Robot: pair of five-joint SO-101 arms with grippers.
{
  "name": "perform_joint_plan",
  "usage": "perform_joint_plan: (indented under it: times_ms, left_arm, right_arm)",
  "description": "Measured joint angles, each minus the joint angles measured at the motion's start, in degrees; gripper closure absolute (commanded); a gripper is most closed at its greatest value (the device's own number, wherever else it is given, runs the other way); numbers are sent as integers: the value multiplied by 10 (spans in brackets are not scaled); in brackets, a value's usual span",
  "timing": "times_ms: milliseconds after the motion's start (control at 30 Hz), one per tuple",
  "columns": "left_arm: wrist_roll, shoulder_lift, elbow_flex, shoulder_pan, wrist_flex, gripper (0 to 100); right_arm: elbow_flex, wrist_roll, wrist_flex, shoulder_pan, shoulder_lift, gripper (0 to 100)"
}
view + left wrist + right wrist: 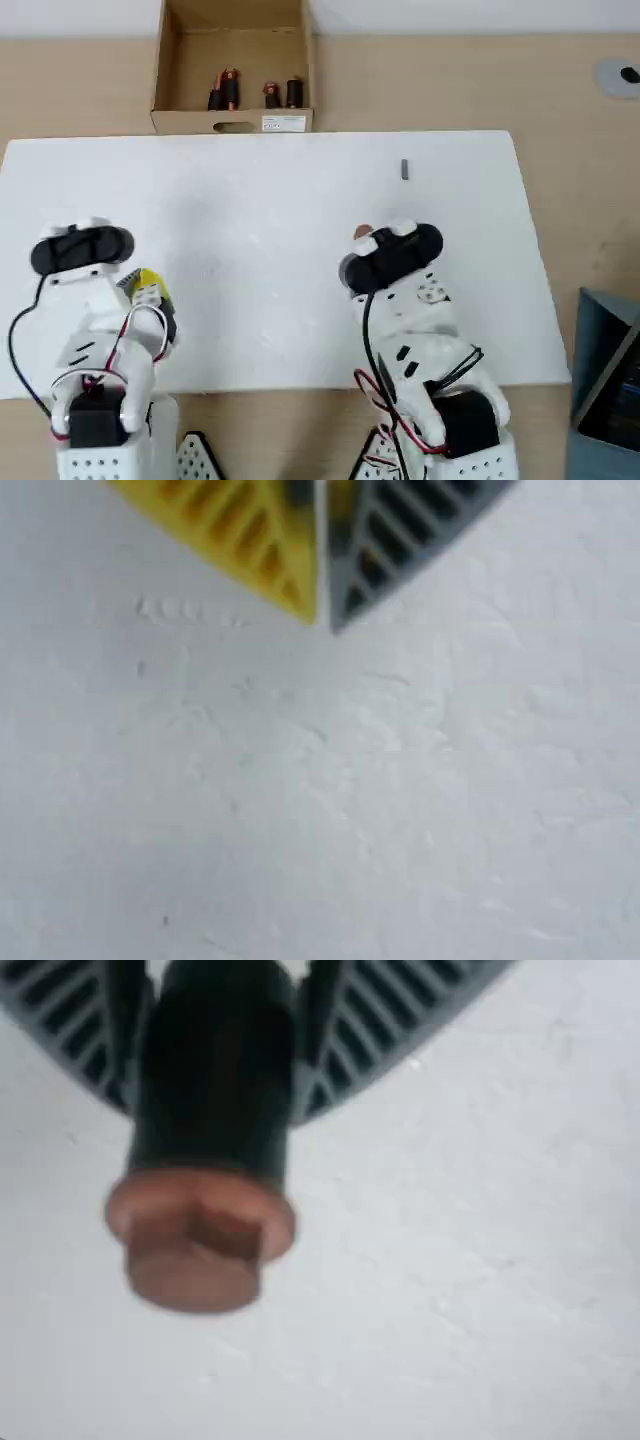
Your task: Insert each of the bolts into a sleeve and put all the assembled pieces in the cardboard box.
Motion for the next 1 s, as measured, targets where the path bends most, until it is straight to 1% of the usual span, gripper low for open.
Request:
perform_joint_plan:
  times_ms: [167, 367, 500, 633, 800, 900, 1000]
  left_arm:
    - [-4, 0, 76, 0, -46, 998]
    - [-4, 0, 125, 0, -54, 998]
    - [-4, 0, 131, 0, -54, 998]
    - [-3, 0, 131, 0, -54, 998]
    - [-3, 0, 131, -14, -54, 997]
    - [-3, 0, 131, -21, -54, 997]
    - [-3, 0, 131, -25, -54, 997]
  right_arm:
    - [0, 0, 0, 10, 0, 989]
    - [0, 0, 0, 10, 0, 989]
    - [0, 0, 0, 10, 0, 989]
    - [-6, -27, 0, 10, 0, 989]
    - [-57, -41, 0, 4, 1, 989]
    - [-120, -41, 0, -6, 60, 989]
    - [-182, -41, -3, -6, 156, 989]
